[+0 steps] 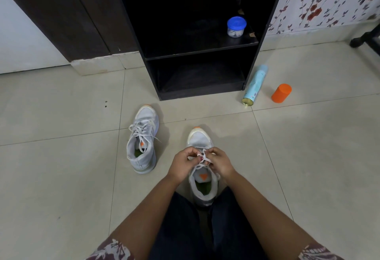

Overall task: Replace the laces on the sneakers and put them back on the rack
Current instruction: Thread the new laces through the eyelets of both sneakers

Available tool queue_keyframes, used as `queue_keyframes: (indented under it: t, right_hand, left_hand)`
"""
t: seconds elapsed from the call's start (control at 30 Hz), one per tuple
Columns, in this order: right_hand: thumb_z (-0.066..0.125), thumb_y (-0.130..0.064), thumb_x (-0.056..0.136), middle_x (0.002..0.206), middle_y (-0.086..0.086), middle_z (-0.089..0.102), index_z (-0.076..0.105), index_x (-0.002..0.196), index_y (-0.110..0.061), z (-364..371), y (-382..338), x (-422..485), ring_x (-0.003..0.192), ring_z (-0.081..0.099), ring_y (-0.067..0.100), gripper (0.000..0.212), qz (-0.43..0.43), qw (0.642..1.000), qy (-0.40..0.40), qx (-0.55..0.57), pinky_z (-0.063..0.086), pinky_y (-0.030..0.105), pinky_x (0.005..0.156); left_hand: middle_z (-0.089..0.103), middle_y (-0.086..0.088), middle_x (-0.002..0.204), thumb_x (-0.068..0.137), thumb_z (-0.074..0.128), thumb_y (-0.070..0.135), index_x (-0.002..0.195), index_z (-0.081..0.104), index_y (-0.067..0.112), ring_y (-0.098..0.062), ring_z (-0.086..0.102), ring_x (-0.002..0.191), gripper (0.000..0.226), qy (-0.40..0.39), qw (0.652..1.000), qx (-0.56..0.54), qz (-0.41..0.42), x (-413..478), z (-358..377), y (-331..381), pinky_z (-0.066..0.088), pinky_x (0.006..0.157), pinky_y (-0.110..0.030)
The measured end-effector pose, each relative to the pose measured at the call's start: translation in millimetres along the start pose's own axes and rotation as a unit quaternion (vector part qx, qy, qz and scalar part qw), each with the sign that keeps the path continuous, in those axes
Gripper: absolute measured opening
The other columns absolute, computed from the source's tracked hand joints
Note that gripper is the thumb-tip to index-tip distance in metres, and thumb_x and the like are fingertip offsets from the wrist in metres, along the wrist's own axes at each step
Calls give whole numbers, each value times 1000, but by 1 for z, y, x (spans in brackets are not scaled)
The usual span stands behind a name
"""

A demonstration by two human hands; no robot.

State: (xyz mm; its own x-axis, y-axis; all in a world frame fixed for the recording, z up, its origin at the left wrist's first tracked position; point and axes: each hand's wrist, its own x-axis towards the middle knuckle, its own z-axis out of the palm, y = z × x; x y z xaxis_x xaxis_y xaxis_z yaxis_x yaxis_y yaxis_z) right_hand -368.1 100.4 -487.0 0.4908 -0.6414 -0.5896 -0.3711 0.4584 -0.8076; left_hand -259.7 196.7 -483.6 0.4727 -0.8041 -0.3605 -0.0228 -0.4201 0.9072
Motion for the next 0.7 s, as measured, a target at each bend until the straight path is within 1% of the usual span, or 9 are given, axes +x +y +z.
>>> queue_keyframes:
  t: [0.1, 0.17, 0.23, 0.27, 0.37, 0.47, 0.57, 0.63, 0.7]
  right_hand:
    - [57, -8, 92, 59, 1, 57, 56, 73, -11, -2, -2, 1, 37, 51, -1, 19, -5, 999, 17, -28, 37, 12, 39]
    - [56, -7, 91, 59, 1, 56, 55, 69, -12, -3, -2, 3, 41, 51, 3, 22, 7, 998, 14, -54, 36, 13, 40]
    - [53, -4, 87, 55, 2, 50, 50, 62, -12, -5, -2, 4, 40, 44, 8, 27, 35, 998, -5, -60, 31, 17, 38]
    - [53, -2, 86, 52, 3, 48, 49, 61, -11, -5, -2, 5, 38, 40, 8, 26, 52, 997, -12, -57, 28, 17, 38]
    - [56, -2, 81, 52, 5, 48, 53, 66, -11, -7, -5, 7, 36, 35, 8, 17, 89, 993, -34, -68, 25, 18, 39]
    - [57, -3, 80, 53, 6, 46, 53, 63, -12, -8, -10, 10, 39, 32, 9, 20, 98, 990, -52, -83, 24, 20, 41]
    - [56, -4, 81, 57, 8, 45, 52, 62, -12, -8, -12, 12, 41, 31, 10, 20, 91, 990, -64, -86, 23, 22, 43]
    - [53, -5, 81, 58, 8, 45, 52, 63, -11, -9, -12, 10, 43, 31, 11, 19, 77, 990, -77, -88, 24, 23, 44]
    - [51, -6, 84, 58, 7, 47, 52, 67, -11, -10, -12, 6, 45, 32, 11, 18, 62, 990, -93, -84, 25, 23, 45]
  left_hand:
    - [60, 4, 62, 93, 57, 7, 88, 53, 10, 0, 48, 44, 8, -8, 999, -18, -44, 1, 4, 6, 37, 47, -15]
    - [62, 0, 69, 93, 58, 9, 88, 52, 12, -2, 55, 53, 8, -21, 999, 2, -35, 2, 4, 5, 41, 54, -15]
    - [65, -6, 80, 90, 62, 10, 85, 55, 15, -9, 60, 70, 10, -44, 999, 19, 0, 1, 3, 4, 46, 67, -19]
    - [65, -7, 83, 89, 64, 10, 85, 57, 16, -9, 59, 73, 10, -49, 998, 34, 17, 0, 2, 3, 46, 70, -20]
    - [65, 7, 85, 88, 64, 13, 86, 60, 17, 1, 56, 72, 6, -32, 988, 131, 75, -2, 0, 1, 43, 70, -17]
    - [61, 6, 104, 89, 61, 17, 96, 61, 17, -11, 60, 87, 7, 8, 948, 275, 159, -4, 0, 0, 46, 74, -26]
    - [55, -1, 124, 93, 55, 19, 111, 58, 11, -22, 61, 92, 20, 3, 918, 342, 202, -2, 0, -4, 48, 73, -34]
    - [59, -6, 119, 97, 49, 21, 116, 56, 10, -30, 61, 89, 23, -3, 902, 382, 199, -3, 1, -2, 44, 70, -35]
    - [60, -9, 108, 98, 47, 21, 108, 54, 7, -31, 59, 84, 19, 9, 898, 397, 188, -4, 2, -1, 38, 65, -33]
